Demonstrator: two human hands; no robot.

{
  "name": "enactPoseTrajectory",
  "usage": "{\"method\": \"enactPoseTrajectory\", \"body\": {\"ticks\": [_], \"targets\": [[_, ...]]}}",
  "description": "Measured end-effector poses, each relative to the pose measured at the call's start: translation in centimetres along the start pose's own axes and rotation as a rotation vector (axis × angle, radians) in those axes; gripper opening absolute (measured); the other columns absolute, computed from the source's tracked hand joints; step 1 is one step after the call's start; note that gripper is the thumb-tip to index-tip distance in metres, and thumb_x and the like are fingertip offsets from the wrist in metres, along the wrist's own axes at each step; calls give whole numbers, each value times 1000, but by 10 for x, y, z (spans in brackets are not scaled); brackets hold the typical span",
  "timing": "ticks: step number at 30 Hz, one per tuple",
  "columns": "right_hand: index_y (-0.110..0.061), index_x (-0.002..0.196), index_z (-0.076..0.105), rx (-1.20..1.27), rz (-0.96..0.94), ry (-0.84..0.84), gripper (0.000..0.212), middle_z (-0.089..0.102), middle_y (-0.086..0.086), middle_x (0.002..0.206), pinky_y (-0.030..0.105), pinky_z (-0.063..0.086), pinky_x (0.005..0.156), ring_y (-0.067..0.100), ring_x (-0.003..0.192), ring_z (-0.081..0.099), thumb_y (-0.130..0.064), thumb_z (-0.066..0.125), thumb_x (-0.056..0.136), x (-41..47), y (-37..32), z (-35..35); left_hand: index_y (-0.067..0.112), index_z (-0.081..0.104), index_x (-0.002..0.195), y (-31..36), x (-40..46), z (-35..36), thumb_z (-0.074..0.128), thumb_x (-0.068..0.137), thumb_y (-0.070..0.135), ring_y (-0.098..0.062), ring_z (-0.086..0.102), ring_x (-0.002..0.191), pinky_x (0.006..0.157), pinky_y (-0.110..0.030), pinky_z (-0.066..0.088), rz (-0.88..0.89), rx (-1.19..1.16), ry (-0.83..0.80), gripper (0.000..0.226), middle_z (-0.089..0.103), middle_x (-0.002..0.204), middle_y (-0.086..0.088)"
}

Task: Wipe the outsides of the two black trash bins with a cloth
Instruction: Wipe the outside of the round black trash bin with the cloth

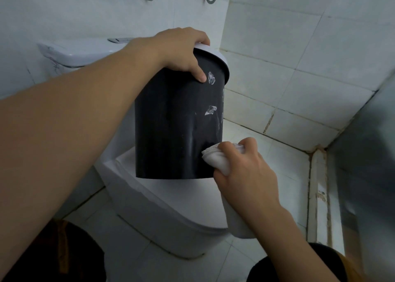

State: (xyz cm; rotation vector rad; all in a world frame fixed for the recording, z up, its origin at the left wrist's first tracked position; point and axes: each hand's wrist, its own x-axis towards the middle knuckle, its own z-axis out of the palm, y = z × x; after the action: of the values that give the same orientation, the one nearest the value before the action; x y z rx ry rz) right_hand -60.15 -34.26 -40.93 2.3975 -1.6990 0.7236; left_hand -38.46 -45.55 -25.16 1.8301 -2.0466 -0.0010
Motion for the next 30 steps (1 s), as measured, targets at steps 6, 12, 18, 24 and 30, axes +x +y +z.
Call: {"method": "enactPoseTrajectory", "body": {"ticks": [6,12,18,24,30], "targets": [[-35,105,57,23,-115,-30,33,48,-1,101,22,26,43,14,70,38,-34,61,73,-13,-21,-4,34,46,140,5,3,3,85,68,46,-23,48,126,92,-33,36,17,12,-3,83,48,143,6],[-35,109,55,15,-17,-49,28,42,-3,106,23,23,45,16,71,40,-35,58,81,3,-2,-5,34,46,139,2,1,-1,85,67,47,-23,48,125,94,-34,37,17,17,-5,83,48,142,5],[-36,107,55,61,-93,-30,27,40,-4,103,21,24,46,16,70,42,-36,60,81,14,-13,-16,33,48,136,5,4,-3,87,63,49,-23,50,120,89,-32,38,21,37,-41,84,51,137,5],[-36,111,52,31,-136,-51,30,38,-3,104,26,24,47,20,69,39,-38,58,81,36,-25,-19,29,51,136,4,6,-7,87,61,52,-24,53,115,90,-33,42,5,53,-68,86,55,134,3],[-35,108,50,78,2,-43,24,37,-4,104,29,33,55,24,76,52,-38,55,84,40,-5,-15,31,51,136,-2,3,-8,87,62,53,-25,52,119,91,-33,40,-8,52,-52,85,55,135,4]]}}
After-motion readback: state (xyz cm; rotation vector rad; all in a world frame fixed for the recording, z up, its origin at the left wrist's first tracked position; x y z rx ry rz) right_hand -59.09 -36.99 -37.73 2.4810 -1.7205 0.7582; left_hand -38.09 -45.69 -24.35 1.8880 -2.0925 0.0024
